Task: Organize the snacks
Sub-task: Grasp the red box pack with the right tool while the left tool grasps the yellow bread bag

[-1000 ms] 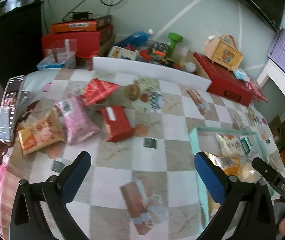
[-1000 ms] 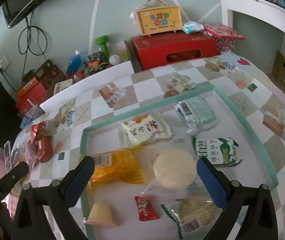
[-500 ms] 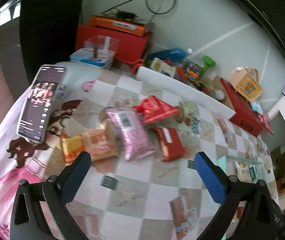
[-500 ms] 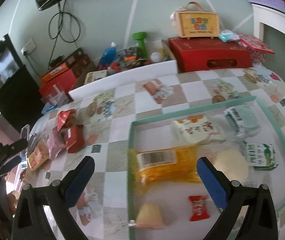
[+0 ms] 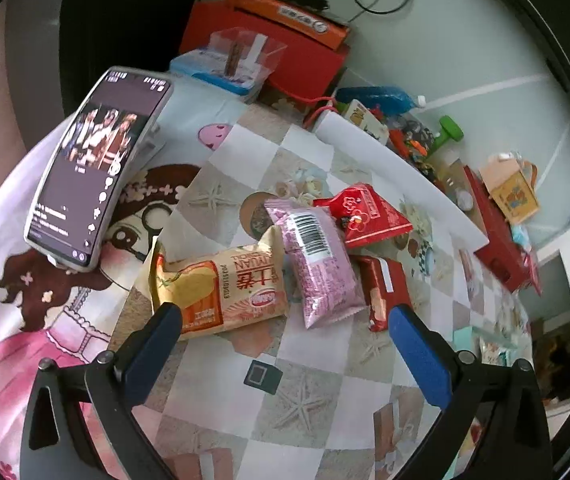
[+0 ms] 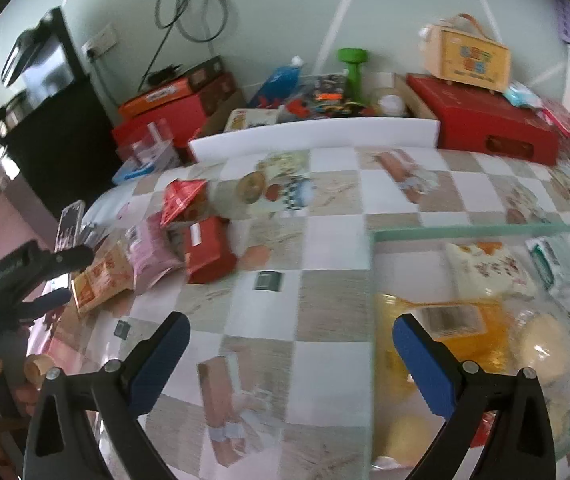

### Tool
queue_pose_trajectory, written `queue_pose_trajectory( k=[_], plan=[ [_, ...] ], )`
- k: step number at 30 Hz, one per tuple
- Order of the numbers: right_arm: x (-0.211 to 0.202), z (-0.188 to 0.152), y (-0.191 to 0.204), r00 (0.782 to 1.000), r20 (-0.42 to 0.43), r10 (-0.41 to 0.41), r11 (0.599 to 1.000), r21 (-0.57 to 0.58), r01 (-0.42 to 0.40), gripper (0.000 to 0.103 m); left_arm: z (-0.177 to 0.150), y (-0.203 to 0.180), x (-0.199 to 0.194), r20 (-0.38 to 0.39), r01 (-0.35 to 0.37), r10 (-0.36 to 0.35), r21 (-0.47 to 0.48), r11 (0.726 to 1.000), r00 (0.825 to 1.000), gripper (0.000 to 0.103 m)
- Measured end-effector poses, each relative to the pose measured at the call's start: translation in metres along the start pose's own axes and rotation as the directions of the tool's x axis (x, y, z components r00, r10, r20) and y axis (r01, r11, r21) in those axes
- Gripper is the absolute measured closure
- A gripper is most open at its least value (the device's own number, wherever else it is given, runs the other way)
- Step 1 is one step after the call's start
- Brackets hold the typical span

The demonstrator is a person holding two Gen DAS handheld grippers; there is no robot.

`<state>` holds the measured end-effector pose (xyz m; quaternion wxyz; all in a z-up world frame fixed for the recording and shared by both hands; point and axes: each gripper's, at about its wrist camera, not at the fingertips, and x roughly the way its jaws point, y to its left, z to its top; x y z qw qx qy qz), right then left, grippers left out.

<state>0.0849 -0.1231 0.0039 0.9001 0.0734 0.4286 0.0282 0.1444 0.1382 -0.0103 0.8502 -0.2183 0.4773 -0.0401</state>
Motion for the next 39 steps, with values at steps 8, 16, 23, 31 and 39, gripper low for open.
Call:
queue_pose_trajectory(
  k=[8,16,23,31,39],
  plan=[
    [0.033,0.018,0.029,0.999,-0.042,0.017,0.997,-0.069,-0.02,0.006,0.004,0.018,0.012,-0.008,0.035,-0.036,-0.096,0.995,0.999,0.003],
    [0.077,0.04,0.055,0.996,-0.085,0.003,0.986,-0.167,-0.017,0.015,0.009,0.021,0.019,0.002,-0.056,0.056,-0.065,0.996,0.998,0.009],
    [0.105,0.052,0.07,0.994,-0.104,-0.032,0.967,-0.253,0.005,0.023,0.015,0.023,0.029,-0.006,-0.079,0.078,-0.054,0.995,0.997,0.009],
    [0.127,0.057,0.078,0.991,-0.125,-0.055,0.954,-0.3,0.015,0.028,0.016,0.011,0.042,-0.005,-0.142,0.142,-0.002,0.99,0.99,0.009],
    [0.134,0.05,0.078,0.989,-0.141,-0.042,0.951,-0.309,-0.004,0.051,0.018,0.013,0.047,0.002,-0.142,0.142,-0.023,0.99,0.99,0.009]
  ],
)
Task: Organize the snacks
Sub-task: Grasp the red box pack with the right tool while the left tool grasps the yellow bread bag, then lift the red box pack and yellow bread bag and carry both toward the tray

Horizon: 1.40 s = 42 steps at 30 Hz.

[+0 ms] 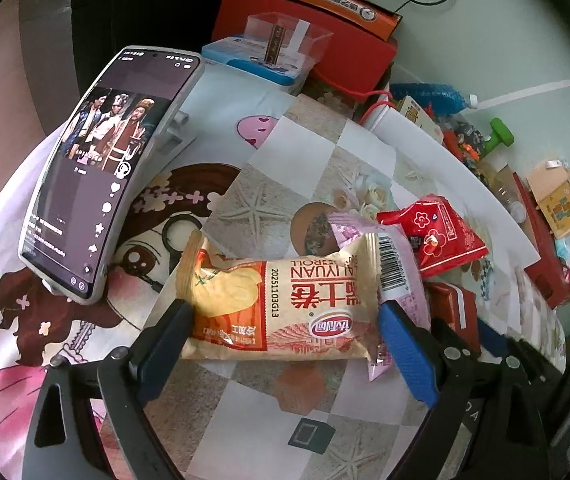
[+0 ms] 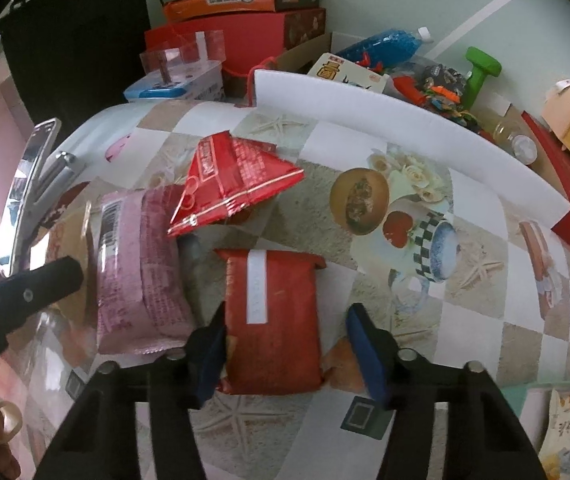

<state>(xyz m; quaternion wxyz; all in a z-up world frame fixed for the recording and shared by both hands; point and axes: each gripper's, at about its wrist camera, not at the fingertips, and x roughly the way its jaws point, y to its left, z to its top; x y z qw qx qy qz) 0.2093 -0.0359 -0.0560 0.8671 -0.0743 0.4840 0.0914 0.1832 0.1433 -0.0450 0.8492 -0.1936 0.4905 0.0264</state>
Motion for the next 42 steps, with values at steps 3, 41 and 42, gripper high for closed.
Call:
queue_pose_trajectory(
  k=[3,41,42],
  plan=[
    [-0.002,-0.003,0.003,1.0,0.004,-0.002,1.0,-0.017,0.002,0.056,-0.002,0.001,-0.001,0.002,0.0,0.0,0.005,1.0,1.0,0.009],
    [-0.104,-0.105,-0.013,0.995,0.097,0.024,0.985,0.166,-0.04,0.061,-0.04,-0.011,-0.047,-0.035,0.088,-0.086,0.077,0.993,0.996,0.049],
    [-0.111,-0.108,-0.016,0.994,0.108,0.023,0.983,0.178,-0.042,0.061,-0.04,-0.014,-0.049,-0.032,0.094,-0.092,0.081,0.992,0.995,0.049]
  ],
)
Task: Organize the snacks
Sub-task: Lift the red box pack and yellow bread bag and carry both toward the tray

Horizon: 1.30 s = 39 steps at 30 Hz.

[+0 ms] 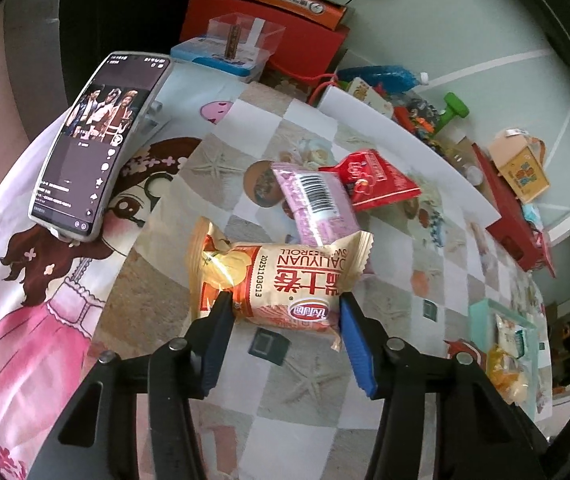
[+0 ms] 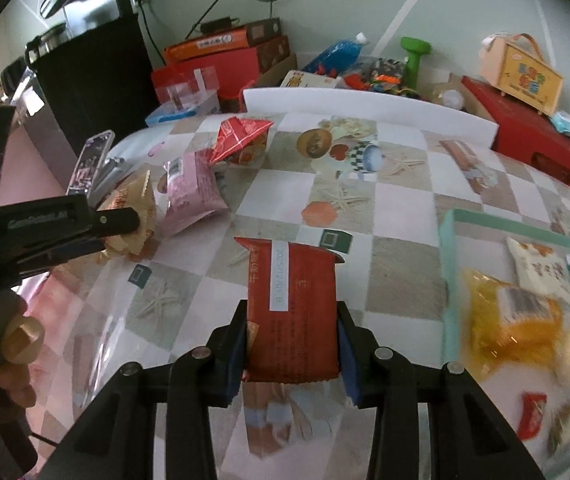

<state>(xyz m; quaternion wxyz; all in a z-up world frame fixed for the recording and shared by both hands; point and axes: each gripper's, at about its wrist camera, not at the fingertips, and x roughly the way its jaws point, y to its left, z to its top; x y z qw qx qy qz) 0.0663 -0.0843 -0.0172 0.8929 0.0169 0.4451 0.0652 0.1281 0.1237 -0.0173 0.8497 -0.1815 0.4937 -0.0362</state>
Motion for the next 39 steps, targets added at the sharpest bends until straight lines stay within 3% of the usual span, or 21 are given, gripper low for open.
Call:
queue_pose_trajectory(
  k=[12,23,30,39],
  plan=[
    [-0.05,0.0,-0.029,0.995,0.101,-0.013,0.996,0.09,0.004,0.061,-0.002,-0.04,-0.039,0.078,0.053,-0.061,0.099,0.994,0.995,0.049],
    [-0.062,0.003,-0.051,0.993,0.114,-0.033,0.99,0.143,0.016,0.061,-0.013,-0.087,-0.063,0.119,0.118,-0.142,0.193,0.974,0.983,0.049],
    [-0.076,0.003,-0.086,0.988,0.127,-0.083,0.974,0.221,0.053,0.061,-0.027,-0.13,-0.066,0.102,0.18,-0.215,0.281,0.943,0.971,0.049],
    [-0.108,-0.006,-0.164,0.966,0.14,-0.217,0.91,0.387,0.148,0.061,-0.057,-0.195,-0.062,0.033,0.269,-0.311,0.42,0.867,0.95,0.049]
  ],
)
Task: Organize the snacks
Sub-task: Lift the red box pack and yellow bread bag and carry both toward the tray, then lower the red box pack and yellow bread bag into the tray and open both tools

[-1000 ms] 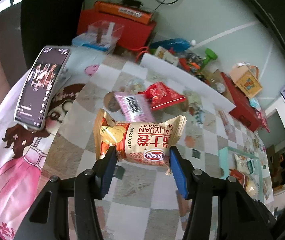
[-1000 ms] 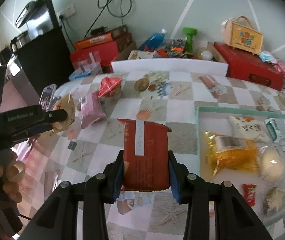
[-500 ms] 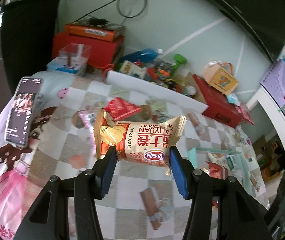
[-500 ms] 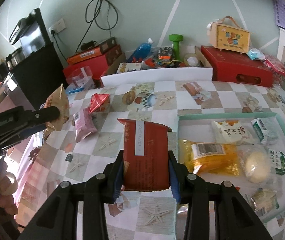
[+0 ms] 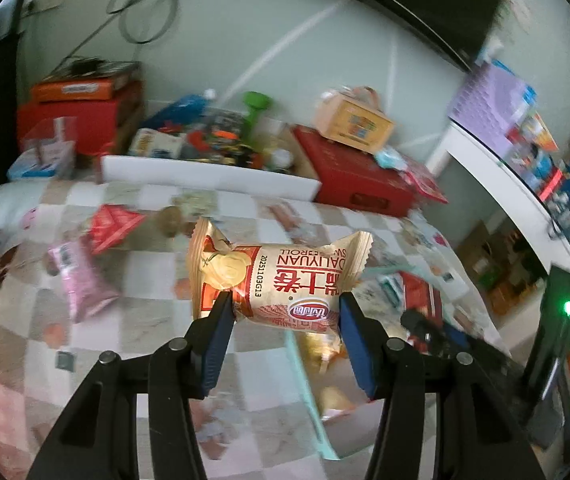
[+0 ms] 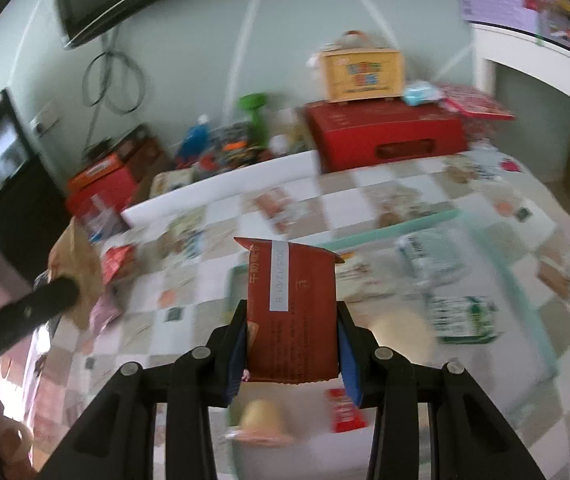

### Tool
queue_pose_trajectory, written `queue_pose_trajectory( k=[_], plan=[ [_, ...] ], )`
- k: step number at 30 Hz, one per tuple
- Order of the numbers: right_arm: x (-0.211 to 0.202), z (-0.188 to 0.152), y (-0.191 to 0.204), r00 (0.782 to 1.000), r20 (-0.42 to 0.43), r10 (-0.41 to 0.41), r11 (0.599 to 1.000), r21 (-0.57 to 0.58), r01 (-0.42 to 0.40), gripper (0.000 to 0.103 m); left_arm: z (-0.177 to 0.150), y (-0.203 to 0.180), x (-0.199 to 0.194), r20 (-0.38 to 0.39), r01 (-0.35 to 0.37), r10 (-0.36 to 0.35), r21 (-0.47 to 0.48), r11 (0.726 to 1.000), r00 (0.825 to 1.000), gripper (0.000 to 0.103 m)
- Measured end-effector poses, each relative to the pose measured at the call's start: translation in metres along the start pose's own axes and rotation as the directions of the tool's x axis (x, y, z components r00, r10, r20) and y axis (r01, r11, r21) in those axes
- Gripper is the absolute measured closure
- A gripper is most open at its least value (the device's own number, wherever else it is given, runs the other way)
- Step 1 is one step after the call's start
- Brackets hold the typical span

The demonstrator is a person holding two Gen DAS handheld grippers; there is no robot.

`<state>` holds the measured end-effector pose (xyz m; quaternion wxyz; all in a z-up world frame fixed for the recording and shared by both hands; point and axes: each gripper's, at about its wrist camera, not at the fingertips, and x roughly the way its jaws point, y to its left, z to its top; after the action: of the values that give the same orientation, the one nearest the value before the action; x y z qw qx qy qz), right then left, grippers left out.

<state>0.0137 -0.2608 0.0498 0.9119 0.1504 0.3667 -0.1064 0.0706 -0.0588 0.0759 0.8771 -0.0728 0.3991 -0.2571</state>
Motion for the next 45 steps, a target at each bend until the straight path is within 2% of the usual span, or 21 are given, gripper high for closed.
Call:
queue_pose_trajectory(
  k=[7,13,17,23,33,45],
  plan=[
    [-0.012,0.008,-0.055,0.997,0.017,-0.078,0.992,0.105,0.076,0.061,-0.013,-0.048,0.024,-0.057,0.054,-0.048,0.111,0.992,0.997,0.049],
    [-0.011,0.008,-0.1,0.991,-0.001,-0.131,0.971,0.203,0.128,0.061,-0.029,-0.063,0.053,-0.142,0.083,-0.066,0.12,0.989,0.988,0.049],
    [-0.003,0.005,-0.119,0.989,-0.039,-0.145,0.959,0.24,0.151,0.061,-0.039,-0.069,0.069,-0.184,0.079,-0.054,0.135,0.988,0.981,0.049],
    [0.014,-0.003,-0.125,0.983,-0.112,-0.148,0.954,0.245,0.172,0.061,-0.05,-0.079,0.084,-0.208,0.069,-0.029,0.186,0.98,0.978,0.048],
    [0.024,-0.008,-0.122,0.972,-0.175,-0.16,0.955,0.22,0.197,0.061,-0.057,-0.097,0.086,-0.246,0.107,-0.047,0.237,0.966,0.968,0.048],
    [0.03,-0.01,-0.121,0.964,-0.205,-0.169,0.955,0.206,0.211,0.06,-0.073,-0.097,0.115,-0.305,0.088,-0.008,0.249,0.965,0.952,0.048]
  ],
)
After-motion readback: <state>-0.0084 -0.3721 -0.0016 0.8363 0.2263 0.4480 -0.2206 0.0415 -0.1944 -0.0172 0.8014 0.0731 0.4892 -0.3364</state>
